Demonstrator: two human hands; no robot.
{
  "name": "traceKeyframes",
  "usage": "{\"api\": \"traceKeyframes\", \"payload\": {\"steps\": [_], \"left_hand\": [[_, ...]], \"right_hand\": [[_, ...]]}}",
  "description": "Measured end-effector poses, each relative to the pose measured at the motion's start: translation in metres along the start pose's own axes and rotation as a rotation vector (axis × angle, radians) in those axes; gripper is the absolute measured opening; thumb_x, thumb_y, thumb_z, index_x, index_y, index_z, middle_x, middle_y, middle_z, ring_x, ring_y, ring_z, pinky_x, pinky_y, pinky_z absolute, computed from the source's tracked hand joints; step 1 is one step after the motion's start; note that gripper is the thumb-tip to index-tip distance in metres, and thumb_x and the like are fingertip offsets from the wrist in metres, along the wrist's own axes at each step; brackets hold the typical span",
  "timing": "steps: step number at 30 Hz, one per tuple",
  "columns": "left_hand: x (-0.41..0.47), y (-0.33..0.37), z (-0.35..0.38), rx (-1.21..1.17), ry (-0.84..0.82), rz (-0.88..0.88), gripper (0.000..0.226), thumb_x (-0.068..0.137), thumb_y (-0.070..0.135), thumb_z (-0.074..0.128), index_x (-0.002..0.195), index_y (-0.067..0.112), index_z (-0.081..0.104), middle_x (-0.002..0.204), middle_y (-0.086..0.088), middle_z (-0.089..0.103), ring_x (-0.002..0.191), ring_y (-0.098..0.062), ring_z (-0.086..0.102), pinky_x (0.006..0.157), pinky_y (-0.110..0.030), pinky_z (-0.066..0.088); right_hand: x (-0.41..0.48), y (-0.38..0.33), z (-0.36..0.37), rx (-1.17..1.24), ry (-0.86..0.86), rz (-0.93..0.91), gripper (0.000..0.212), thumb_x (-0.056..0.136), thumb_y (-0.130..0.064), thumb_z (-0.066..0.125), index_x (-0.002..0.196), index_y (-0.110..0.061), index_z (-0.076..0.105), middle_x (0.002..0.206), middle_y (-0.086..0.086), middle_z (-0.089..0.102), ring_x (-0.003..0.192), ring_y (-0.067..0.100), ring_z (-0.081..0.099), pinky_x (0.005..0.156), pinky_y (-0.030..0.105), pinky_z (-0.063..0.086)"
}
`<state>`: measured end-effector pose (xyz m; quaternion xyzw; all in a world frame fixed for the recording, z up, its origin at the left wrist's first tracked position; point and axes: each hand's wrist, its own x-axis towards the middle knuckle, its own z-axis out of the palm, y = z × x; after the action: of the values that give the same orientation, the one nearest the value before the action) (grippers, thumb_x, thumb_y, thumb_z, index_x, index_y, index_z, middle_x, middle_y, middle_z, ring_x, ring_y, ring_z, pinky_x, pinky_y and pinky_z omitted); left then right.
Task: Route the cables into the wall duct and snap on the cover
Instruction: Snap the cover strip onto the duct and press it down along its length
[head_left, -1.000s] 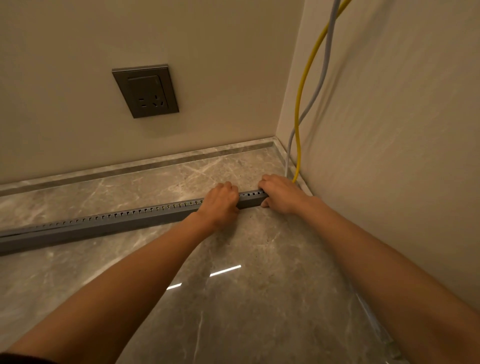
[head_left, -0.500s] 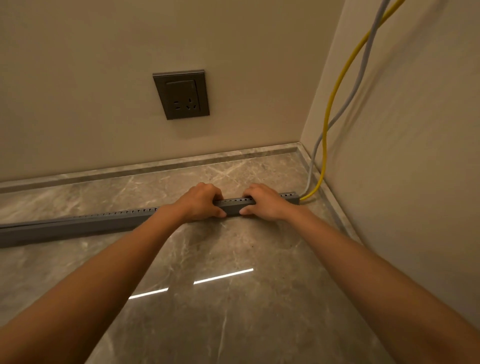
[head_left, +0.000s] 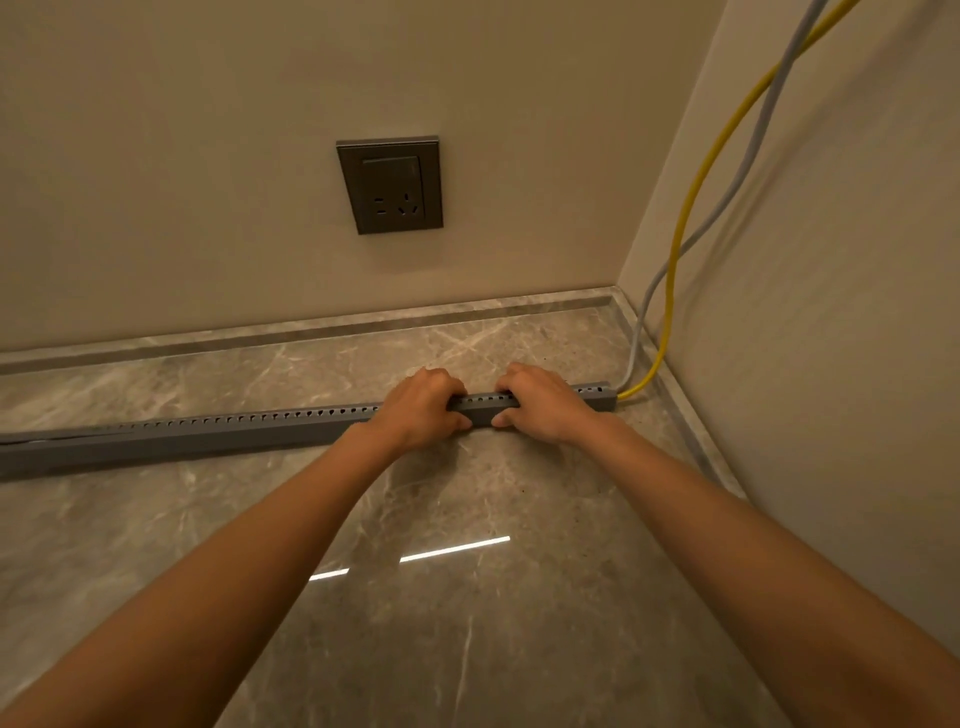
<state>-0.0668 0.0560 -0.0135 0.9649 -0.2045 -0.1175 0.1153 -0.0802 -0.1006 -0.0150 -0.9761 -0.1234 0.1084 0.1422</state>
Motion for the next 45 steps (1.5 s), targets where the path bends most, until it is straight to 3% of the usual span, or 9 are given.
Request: {"api": "traceKeyframes", "payload": {"steps": [5, 13, 22, 26, 29, 34, 40, 45], "left_hand": [[-0.011, -0.019, -0.002, 0.093, -0.059, -0.048, 0.039, 0.085, 0.028, 0.064, 0.117, 0.010, 0.054, 0.120, -0.012, 0.055, 0.109, -0.027, 0.052, 0.089, -0.036, 0.045], [-0.015, -0.007, 0.004, 0.244, -0.017, -0.002, 0.032, 0.090, 0.020, 0.054, 0.117, 0.001, 0.049, 0.120, -0.018, 0.056, 0.108, -0.032, 0.052, 0.089, -0.037, 0.043], [-0.009, -0.012, -0.003, -0.034, -0.068, -0.042, 0.039, 0.085, 0.021, 0.065, 0.119, 0.006, 0.056, 0.119, -0.016, 0.057, 0.109, -0.028, 0.053, 0.091, -0.036, 0.044], [-0.026, -0.045, -0.015, -0.050, -0.068, -0.119, 0.035, 0.085, 0.022, 0.066, 0.116, 0.007, 0.061, 0.116, -0.015, 0.062, 0.104, -0.027, 0.056, 0.083, -0.033, 0.044], [-0.035, -0.065, -0.023, -0.059, -0.064, -0.175, 0.035, 0.084, 0.022, 0.068, 0.115, 0.008, 0.063, 0.114, -0.013, 0.065, 0.104, -0.027, 0.058, 0.085, -0.034, 0.047], [-0.043, -0.069, -0.015, 0.006, 0.015, -0.102, 0.029, 0.085, 0.023, 0.064, 0.110, 0.009, 0.059, 0.112, -0.013, 0.063, 0.102, -0.027, 0.057, 0.086, -0.036, 0.046], [-0.046, -0.073, -0.012, 0.050, 0.082, -0.006, 0.026, 0.085, 0.024, 0.062, 0.106, 0.008, 0.061, 0.108, -0.013, 0.065, 0.098, -0.029, 0.059, 0.084, -0.039, 0.048], [-0.048, -0.090, -0.016, -0.064, 0.023, 0.019, 0.032, 0.085, 0.026, 0.065, 0.111, 0.009, 0.062, 0.113, -0.014, 0.064, 0.102, -0.028, 0.059, 0.084, -0.037, 0.047]], "right_hand": [[0.004, -0.012, 0.006, -0.035, -0.010, -0.026, 0.040, 0.085, -0.030, 0.065, 0.116, -0.008, 0.054, 0.122, 0.010, 0.053, 0.113, 0.026, 0.048, 0.094, 0.036, 0.041], [0.007, -0.019, 0.010, -0.080, -0.020, -0.101, 0.037, 0.088, -0.025, 0.062, 0.118, -0.005, 0.051, 0.124, 0.012, 0.052, 0.115, 0.027, 0.048, 0.094, 0.036, 0.041], [0.017, -0.009, 0.001, 0.008, -0.118, -0.023, 0.036, 0.080, -0.026, 0.071, 0.108, -0.007, 0.060, 0.109, 0.010, 0.057, 0.096, 0.024, 0.054, 0.075, 0.032, 0.040], [0.027, -0.030, 0.004, 0.114, -0.161, -0.045, 0.034, 0.082, -0.030, 0.069, 0.105, -0.005, 0.064, 0.094, 0.008, 0.057, 0.084, 0.018, 0.049, 0.070, 0.030, 0.036], [0.033, -0.051, 0.011, 0.138, -0.164, -0.078, 0.033, 0.086, -0.028, 0.066, 0.108, -0.004, 0.064, 0.103, 0.013, 0.059, 0.087, 0.020, 0.049, 0.072, 0.030, 0.036], [0.032, -0.070, 0.022, 0.099, -0.061, -0.074, 0.033, 0.084, -0.023, 0.068, 0.112, -0.008, 0.061, 0.112, 0.011, 0.056, 0.105, 0.027, 0.053, 0.079, 0.031, 0.039], [0.023, -0.083, 0.026, -0.011, 0.034, -0.004, 0.031, 0.083, -0.023, 0.068, 0.110, -0.009, 0.065, 0.114, 0.011, 0.057, 0.107, 0.029, 0.054, 0.086, 0.036, 0.043], [0.022, -0.096, 0.025, -0.054, 0.005, 0.053, 0.031, 0.083, -0.021, 0.067, 0.113, -0.010, 0.064, 0.117, 0.012, 0.058, 0.110, 0.030, 0.055, 0.088, 0.038, 0.045]]}}
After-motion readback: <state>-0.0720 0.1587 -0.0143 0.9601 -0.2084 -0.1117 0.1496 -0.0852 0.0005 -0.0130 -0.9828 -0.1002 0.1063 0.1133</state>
